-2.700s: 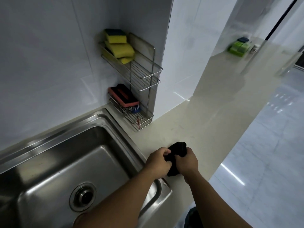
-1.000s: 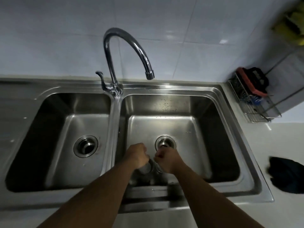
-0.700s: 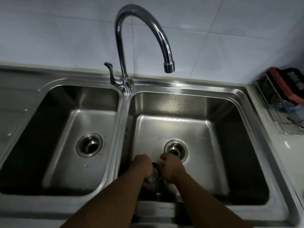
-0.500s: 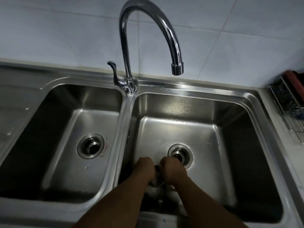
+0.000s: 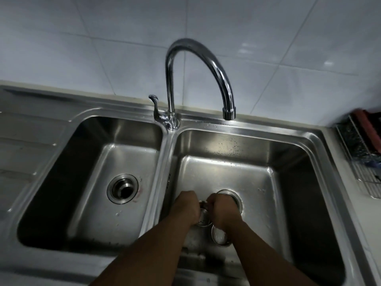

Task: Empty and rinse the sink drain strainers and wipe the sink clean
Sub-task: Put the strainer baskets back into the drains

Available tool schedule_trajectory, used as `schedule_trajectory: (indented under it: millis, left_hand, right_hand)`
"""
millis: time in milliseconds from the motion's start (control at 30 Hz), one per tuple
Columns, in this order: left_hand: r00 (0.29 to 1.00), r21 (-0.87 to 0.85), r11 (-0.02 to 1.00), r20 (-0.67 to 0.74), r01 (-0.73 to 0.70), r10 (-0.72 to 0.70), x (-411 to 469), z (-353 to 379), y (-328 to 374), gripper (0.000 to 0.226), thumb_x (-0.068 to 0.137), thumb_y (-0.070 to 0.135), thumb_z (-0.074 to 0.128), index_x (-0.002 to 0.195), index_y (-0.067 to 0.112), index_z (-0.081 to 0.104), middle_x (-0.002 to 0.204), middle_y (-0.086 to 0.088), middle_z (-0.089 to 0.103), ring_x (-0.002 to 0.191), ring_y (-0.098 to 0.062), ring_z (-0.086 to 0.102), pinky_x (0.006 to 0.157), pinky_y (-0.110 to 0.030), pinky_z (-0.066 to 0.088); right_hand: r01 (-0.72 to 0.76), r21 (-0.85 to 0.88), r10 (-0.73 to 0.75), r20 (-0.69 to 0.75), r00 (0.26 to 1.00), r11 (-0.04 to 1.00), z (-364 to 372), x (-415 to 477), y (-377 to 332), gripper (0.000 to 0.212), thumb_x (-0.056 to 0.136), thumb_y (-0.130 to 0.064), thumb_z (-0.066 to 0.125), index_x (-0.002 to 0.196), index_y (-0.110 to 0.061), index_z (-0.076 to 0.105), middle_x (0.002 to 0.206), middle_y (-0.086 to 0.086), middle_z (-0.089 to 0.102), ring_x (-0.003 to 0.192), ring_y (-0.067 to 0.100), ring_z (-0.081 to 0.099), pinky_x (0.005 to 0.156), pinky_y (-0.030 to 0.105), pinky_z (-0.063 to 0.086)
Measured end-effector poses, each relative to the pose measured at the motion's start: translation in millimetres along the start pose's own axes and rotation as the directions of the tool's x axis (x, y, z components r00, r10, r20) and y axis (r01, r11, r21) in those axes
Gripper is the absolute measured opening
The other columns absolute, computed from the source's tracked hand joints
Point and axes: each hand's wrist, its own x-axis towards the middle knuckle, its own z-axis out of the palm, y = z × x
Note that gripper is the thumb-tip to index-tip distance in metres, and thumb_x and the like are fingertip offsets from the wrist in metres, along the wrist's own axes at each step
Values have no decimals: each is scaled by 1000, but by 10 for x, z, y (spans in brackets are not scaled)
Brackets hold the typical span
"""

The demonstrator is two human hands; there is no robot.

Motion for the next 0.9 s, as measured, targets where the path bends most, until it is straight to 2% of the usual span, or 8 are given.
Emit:
schedule_trajectory:
  millis: [167, 267, 367, 500, 600, 733, 800, 900]
  left_hand:
    - [995, -15, 998, -81, -67, 65, -288, -587, 62, 39, 86, 10, 65, 124, 8, 57, 128, -16, 59, 115, -32, 62, 90, -34, 52]
    - [988, -68, 993, -121, -100, 91, -478, -924, 15, 43, 83, 13, 71, 124, 5, 60, 125, -18, 63, 114, -33, 64, 91, -33, 53]
    - [985, -139, 980, -116, -142, 126, -627, -1258, -139, 33, 83, 12, 71, 115, 0, 69, 113, -18, 71, 104, -30, 70, 84, -27, 55]
    - [986, -374, 912, -61, -169, 158, -718, -1721, -502, 16, 89, 9, 70, 103, 1, 70, 93, -17, 75, 82, -28, 75, 80, -42, 62]
    - [986, -472, 866, -64, -164, 152, -740, -2050, -857, 2, 91, 7, 69, 89, 7, 68, 82, -19, 74, 68, -27, 74, 71, -40, 63]
    - [985, -512, 844, -136, -159, 103, -655, -2362, -1429, 18, 88, 9, 73, 75, 13, 62, 78, -20, 73, 77, -34, 75, 76, -45, 62]
    - [987, -555, 821, -151, -135, 60, -579, -2440, -1724, 15, 86, 6, 75, 77, 9, 64, 72, -16, 71, 70, -30, 74, 68, -40, 63]
    - [985, -597, 795, -173, -102, -4, -425, -2438, -2082, 13, 83, -1, 77, 77, 6, 68, 65, -10, 68, 52, -19, 67, 48, -28, 58]
  right_hand:
    - [-1, 36, 5, -107, 994, 999, -486, -152, -304, 18, 94, -19, 60, 105, -21, 74, 105, 2, 75, 95, 19, 69, 74, 24, 50]
    - [7, 91, 10, -183, 983, 996, -712, -281, -514, 21, 97, -21, 55, 104, -20, 75, 104, 2, 75, 93, 19, 68, 74, 23, 45]
    - [33, 144, 6, -260, 966, 989, -897, -391, -764, 20, 95, -21, 58, 101, -18, 77, 102, 4, 76, 94, 22, 68, 75, 21, 43]
    - [118, 206, -43, -338, 940, 971, -1031, -454, -1228, 15, 91, -19, 64, 94, -15, 78, 96, 4, 77, 91, 22, 69, 73, 23, 44]
    - [167, 237, -70, -368, 927, 957, -1030, -412, -1645, 14, 89, -18, 65, 94, -15, 78, 94, 3, 77, 89, 21, 69, 73, 20, 41]
    - [180, 281, -70, -362, 930, 943, -895, -276, -2238, 14, 89, -20, 66, 92, -17, 79, 87, 0, 76, 77, 10, 62, 63, 6, 35]
    - [160, 331, -56, -303, 951, 930, -761, -188, -2497, 15, 89, -19, 65, 90, -15, 79, 82, 1, 75, 77, 14, 68, 70, 12, 45]
    - [91, 389, -14, -197, 980, 917, -495, -19, -2764, 15, 89, -16, 64, 89, -11, 79, 83, 7, 76, 84, 24, 73, 83, 32, 58]
